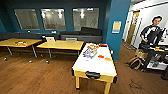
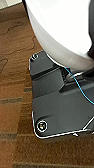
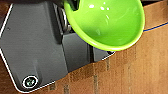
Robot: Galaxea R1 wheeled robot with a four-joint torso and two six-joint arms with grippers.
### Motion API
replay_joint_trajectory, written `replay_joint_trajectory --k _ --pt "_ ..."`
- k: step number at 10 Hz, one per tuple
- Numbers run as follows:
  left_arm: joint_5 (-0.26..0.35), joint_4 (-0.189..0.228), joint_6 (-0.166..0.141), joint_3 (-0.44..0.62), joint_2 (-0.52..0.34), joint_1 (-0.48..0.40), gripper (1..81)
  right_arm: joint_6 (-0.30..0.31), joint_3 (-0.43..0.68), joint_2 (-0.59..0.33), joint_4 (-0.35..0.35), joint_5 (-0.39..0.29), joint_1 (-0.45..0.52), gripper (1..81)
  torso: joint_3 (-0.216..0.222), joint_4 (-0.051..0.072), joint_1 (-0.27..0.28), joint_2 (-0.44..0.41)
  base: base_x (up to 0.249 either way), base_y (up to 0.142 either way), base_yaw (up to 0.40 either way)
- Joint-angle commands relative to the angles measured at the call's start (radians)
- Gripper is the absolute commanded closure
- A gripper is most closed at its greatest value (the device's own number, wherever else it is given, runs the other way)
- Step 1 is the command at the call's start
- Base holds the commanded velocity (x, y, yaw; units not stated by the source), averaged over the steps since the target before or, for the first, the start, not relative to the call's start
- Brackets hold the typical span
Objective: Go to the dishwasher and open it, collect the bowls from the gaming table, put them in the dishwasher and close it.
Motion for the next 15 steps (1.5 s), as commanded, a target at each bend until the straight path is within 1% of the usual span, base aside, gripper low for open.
replay_joint_trajectory --k 1,6,15 --pt "0.004 0.011 0.004 0.009 -0.027 -0.039 81.1 0.002 0.012 -0.009 -0.021 -0.019 0.034 81.1 0.0 0.0 0.001 0.0 -0.113 0.0 0.0" --pt "0.004 0.011 0.007 0.009 -0.022 -0.037 81.1 -0.001 0.008 -0.002 -0.027 -0.016 0.027 81.1 0.0 0.0 0.001 0.0 -0.097 0.0 0.0" --pt "0.002 0.019 0.008 0.005 -0.016 -0.037 81.1 -0.001 0.006 0.001 -0.03 -0.015 0.03 81.1 0.0 0.0 0.001 -0.001 -0.007 0.0 0.0"
